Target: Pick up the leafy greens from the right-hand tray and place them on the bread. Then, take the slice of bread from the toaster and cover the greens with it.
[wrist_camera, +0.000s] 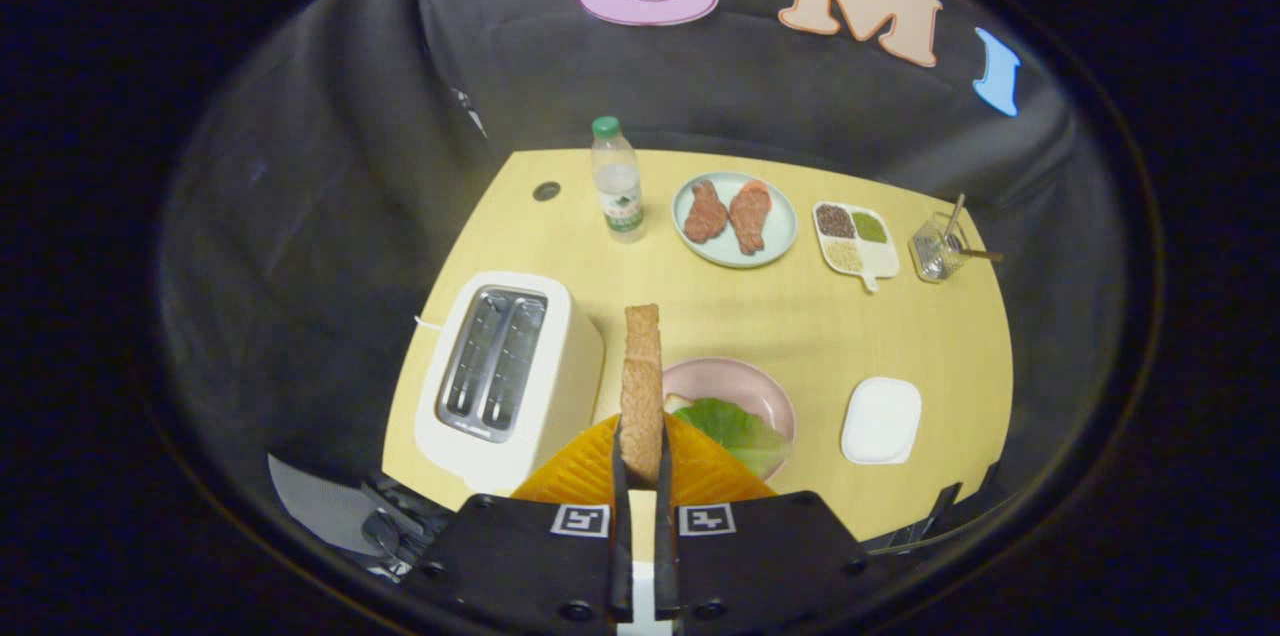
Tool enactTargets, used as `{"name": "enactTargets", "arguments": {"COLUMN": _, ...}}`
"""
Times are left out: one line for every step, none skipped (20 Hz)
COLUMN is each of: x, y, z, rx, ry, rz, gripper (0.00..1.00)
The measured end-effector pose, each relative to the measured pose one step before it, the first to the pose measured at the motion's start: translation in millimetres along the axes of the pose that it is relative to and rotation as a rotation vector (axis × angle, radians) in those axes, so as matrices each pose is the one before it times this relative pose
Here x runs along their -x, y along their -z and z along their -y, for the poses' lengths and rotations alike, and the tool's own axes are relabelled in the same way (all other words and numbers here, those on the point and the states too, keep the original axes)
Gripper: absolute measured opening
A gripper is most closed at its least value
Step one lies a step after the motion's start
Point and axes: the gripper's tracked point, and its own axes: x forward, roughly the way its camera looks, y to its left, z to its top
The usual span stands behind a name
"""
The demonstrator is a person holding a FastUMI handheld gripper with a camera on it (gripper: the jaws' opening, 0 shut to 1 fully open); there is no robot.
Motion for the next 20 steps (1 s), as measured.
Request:
{"name": "enactTargets", "arguments": {"x": -8.12, "y": 8.11, "z": 6.38, "rx": -0.00331, "ry": -0.00086, "rz": -0.01775, "gripper": 0.11}}
{"name": "enactTargets", "arguments": {"x": -11.04, "y": 9.12, "z": 6.39, "rx": -0.00039, "ry": 0.00175, "rz": -0.02203, "gripper": 0.11}}
{"name": "enactTargets", "arguments": {"x": -8.85, "y": 7.06, "z": 5.24, "rx": 0.00811, "ry": 0.00538, "rz": -0.02285, "gripper": 0.11}}
{"name": "enactTargets", "arguments": {"x": -9.67, "y": 7.77, "z": 5.81, "rx": 0.00809, "ry": 0.00687, "rz": -0.02007, "gripper": 0.11}}
{"name": "enactTargets", "arguments": {"x": -10.19, "y": 5.41, "z": 2.51, "rx": 0.00386, "ry": -0.00299, "rz": -0.01655, "gripper": 0.11}}
{"name": "enactTargets", "arguments": {"x": -8.79, "y": 4.99, "z": -1.22, "rx": -0.00626, "ry": -0.01508, "rz": -0.01032, "gripper": 0.11}}
{"name": "enactTargets", "arguments": {"x": -8.10, "y": 2.54, "z": -3.09, "rx": -0.01746, "ry": -0.02418, "rz": -0.00584, "gripper": 0.11}}
{"name": "enactTargets", "arguments": {"x": -9.36, "y": 2.38, "z": -3.01, "rx": -0.01444, "ry": -0.02668, "rz": -0.00298, "gripper": 0.11}}
{"name": "enactTargets", "arguments": {"x": -5.85, "y": 1.40, "z": -3.05, "rx": -0.00674, "ry": -0.02167, "rz": -0.00145, "gripper": 0.11}}
{"name": "enactTargets", "arguments": {"x": -6.57, "y": 1.26, "z": 0.55, "rx": -0.00384, "ry": -0.01629, "rz": 0.00106, "gripper": 0.11}}
{"name": "enactTargets", "arguments": {"x": -6.53, "y": 2.11, "z": 0.53, "rx": -0.00851, "ry": -0.01379, "rz": 0.00327, "gripper": 0.11}}
{"name": "enactTargets", "arguments": {"x": -4.42, "y": 1.11, "z": 0.30, "rx": -0.01321, "ry": -0.01213, "rz": 0.00420, "gripper": 0.11}}
{"name": "enactTargets", "arguments": {"x": -4.84, "y": 2.27, "z": -0.03, "rx": -0.02499, "ry": -0.01816, "rz": 0.00527, "gripper": 0.11}}
{"name": "enactTargets", "arguments": {"x": -3.69, "y": 2.50, "z": 1.76, "rx": -0.02796, "ry": -0.02054, "rz": 0.00489, "gripper": 0.11}}
{"name": "enactTargets", "arguments": {"x": -2.75, "y": 3.53, "z": 6.95, "rx": -0.02920, "ry": -0.00837, "rz": 0.00302, "gripper": 0.11}}
{"name": "enactTargets", "arguments": {"x": -1.64, "y": 2.05, "z": 6.55, "rx": -0.01966, "ry": -0.00403, "rz": 0.00418, "gripper": 0.11}}
{"name": "enactTargets", "arguments": {"x": -1.74, "y": 0.80, "z": 7.32, "rx": -0.02504, "ry": -0.00061, "rz": 0.01326, "gripper": 0.11}}
{"name": "enactTargets", "arguments": {"x": -0.61, "y": 0.65, "z": 9.96, "rx": -0.02226, "ry": 0.00861, "rz": 0.00773, "gripper": 0.11}}
{"name": "enactTargets", "arguments": {"x": -0.99, "y": 2.72, "z": 7.81, "rx": -0.01991, "ry": 0.01410, "rz": 0.00253, "gripper": 0.11}}
{"name": "enactTargets", "arguments": {"x": -1.98, "y": 2.43, "z": 8.01, "rx": -0.01907, "ry": 0.00490, "rz": -0.00300, "gripper": 0.11}}
